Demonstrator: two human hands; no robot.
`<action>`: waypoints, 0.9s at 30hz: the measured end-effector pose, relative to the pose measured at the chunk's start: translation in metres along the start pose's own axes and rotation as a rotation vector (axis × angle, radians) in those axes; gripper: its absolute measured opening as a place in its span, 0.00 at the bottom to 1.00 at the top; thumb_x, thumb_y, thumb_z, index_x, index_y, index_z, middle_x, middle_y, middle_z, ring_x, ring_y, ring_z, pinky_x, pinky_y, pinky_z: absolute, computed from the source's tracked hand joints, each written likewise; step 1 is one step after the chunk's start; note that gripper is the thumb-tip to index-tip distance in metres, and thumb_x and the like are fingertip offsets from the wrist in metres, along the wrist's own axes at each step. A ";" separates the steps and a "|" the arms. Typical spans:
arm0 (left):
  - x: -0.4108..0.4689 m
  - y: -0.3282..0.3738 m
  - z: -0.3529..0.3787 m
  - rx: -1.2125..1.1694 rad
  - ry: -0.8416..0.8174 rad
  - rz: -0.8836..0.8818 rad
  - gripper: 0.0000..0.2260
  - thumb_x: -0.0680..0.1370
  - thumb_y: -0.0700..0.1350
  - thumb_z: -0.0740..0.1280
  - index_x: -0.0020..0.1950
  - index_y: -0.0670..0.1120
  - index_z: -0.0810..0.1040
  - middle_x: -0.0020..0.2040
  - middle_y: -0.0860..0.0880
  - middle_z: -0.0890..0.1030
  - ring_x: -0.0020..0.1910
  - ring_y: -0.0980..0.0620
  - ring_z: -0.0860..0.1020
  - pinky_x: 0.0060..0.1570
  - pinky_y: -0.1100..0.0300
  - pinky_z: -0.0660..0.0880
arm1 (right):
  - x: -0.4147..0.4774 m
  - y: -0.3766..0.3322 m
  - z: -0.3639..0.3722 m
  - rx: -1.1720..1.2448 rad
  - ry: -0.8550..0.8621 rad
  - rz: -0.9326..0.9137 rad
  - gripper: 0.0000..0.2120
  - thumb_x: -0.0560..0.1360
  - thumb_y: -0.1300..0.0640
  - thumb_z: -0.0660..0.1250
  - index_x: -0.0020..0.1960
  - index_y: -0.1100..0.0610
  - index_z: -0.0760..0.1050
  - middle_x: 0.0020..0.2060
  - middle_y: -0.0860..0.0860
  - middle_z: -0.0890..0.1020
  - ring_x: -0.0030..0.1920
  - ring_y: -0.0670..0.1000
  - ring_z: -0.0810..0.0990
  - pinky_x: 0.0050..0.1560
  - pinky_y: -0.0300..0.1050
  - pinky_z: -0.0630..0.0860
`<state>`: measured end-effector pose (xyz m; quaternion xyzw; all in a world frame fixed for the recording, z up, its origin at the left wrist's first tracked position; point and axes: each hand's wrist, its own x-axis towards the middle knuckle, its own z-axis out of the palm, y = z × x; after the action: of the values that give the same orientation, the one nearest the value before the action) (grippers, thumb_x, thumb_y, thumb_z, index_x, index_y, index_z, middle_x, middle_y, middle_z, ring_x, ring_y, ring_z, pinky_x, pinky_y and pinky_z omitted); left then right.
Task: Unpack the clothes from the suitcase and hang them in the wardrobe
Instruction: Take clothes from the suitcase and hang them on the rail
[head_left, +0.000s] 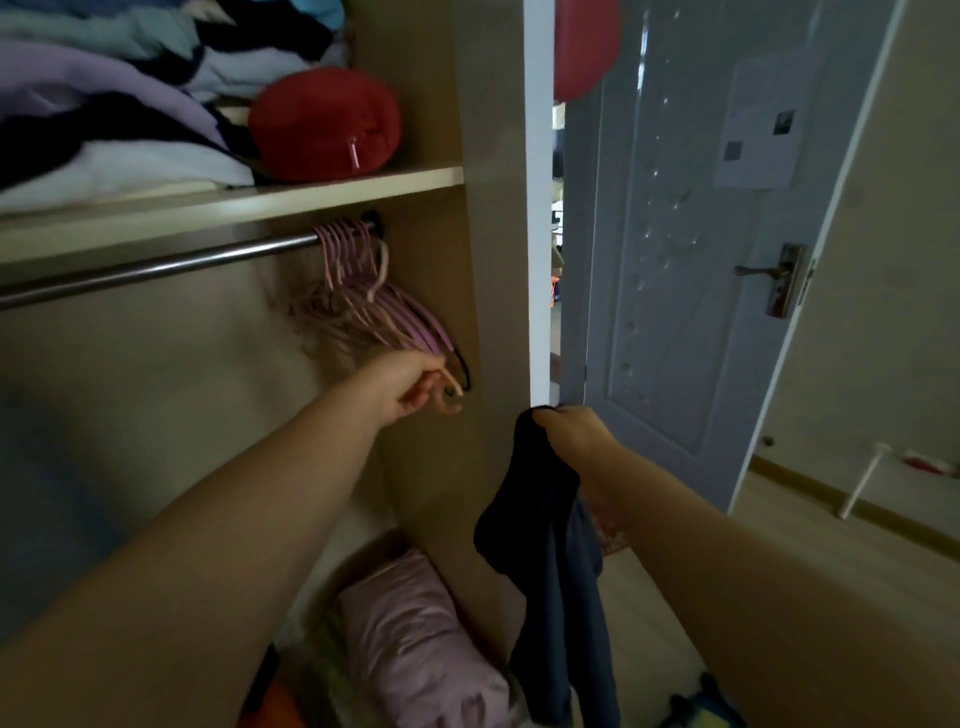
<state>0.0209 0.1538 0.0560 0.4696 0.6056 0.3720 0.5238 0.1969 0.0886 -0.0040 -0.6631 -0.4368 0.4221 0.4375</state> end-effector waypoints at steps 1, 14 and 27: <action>-0.011 -0.008 0.015 -0.003 -0.034 -0.014 0.11 0.79 0.42 0.65 0.35 0.46 0.73 0.17 0.55 0.71 0.17 0.62 0.69 0.18 0.73 0.64 | -0.001 0.002 -0.005 0.000 -0.003 0.002 0.06 0.78 0.57 0.60 0.49 0.60 0.70 0.36 0.53 0.74 0.35 0.49 0.73 0.27 0.35 0.68; -0.105 -0.079 0.141 -0.047 -0.091 -0.091 0.09 0.78 0.43 0.66 0.38 0.44 0.75 0.33 0.49 0.75 0.28 0.56 0.69 0.28 0.66 0.66 | -0.056 0.058 -0.075 -0.262 -0.259 -0.118 0.13 0.78 0.53 0.63 0.40 0.60 0.75 0.34 0.54 0.78 0.34 0.49 0.75 0.36 0.38 0.71; -0.108 -0.096 0.093 0.981 0.367 0.408 0.28 0.77 0.55 0.65 0.74 0.48 0.62 0.70 0.44 0.68 0.70 0.42 0.64 0.67 0.47 0.61 | -0.080 0.101 -0.160 -0.431 -0.126 -0.124 0.11 0.80 0.55 0.60 0.60 0.56 0.77 0.52 0.55 0.81 0.48 0.51 0.78 0.48 0.42 0.74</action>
<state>0.0963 0.0197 -0.0197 0.6933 0.6858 0.2161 0.0477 0.3484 -0.0446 -0.0439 -0.6854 -0.5832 0.3318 0.2830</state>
